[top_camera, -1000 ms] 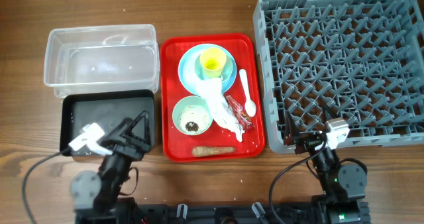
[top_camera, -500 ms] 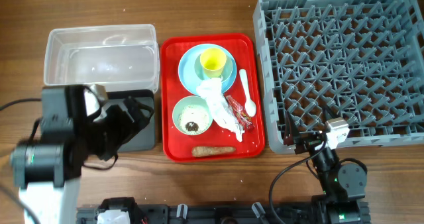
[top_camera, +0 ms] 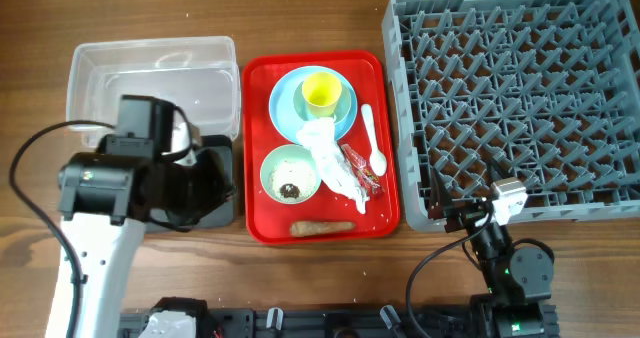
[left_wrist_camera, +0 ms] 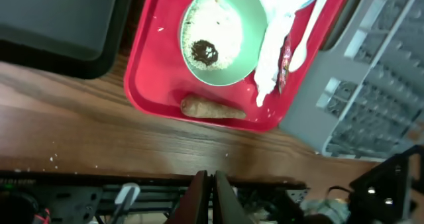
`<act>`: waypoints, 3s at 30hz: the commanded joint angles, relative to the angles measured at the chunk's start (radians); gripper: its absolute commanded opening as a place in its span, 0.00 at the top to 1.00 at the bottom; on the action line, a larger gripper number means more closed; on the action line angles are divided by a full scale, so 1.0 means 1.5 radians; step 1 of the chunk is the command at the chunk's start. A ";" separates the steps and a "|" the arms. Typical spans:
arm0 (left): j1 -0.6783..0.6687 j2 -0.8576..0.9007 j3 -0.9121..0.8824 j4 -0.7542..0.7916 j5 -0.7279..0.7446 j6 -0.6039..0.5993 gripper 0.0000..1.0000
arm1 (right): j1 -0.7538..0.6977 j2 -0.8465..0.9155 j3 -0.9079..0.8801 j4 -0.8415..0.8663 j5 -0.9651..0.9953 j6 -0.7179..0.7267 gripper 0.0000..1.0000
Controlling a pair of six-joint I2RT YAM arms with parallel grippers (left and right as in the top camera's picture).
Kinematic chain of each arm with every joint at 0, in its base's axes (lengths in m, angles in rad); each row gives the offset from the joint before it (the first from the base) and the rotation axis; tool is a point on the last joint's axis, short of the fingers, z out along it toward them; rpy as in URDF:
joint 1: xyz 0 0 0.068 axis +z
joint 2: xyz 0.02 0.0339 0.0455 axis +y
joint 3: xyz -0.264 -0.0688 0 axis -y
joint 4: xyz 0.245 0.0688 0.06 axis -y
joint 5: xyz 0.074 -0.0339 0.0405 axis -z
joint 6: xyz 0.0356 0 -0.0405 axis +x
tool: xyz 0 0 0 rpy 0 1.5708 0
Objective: Sort waste into correct bins and load items into the dishwasher rack
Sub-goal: 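Move the left gripper over the red tray toward the green bowl, then grasp the rim of the green rice bowl with the left gripper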
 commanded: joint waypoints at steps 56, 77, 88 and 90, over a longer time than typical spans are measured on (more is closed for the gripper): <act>-0.512 0.411 -0.063 0.411 -0.345 -0.207 0.96 | -0.001 -0.002 -0.001 0.003 -0.003 -0.003 0.00; -0.502 0.438 -0.062 0.315 -0.488 -0.210 0.96 | -0.001 -0.002 -0.001 0.003 -0.003 -0.003 0.00; -0.498 0.390 -0.011 0.290 -0.362 -0.205 0.95 | -0.001 -0.002 -0.001 0.003 -0.003 -0.003 0.00; -0.492 0.353 0.001 0.283 -0.362 -0.204 0.90 | -0.001 -0.002 -0.001 0.003 -0.003 -0.003 0.00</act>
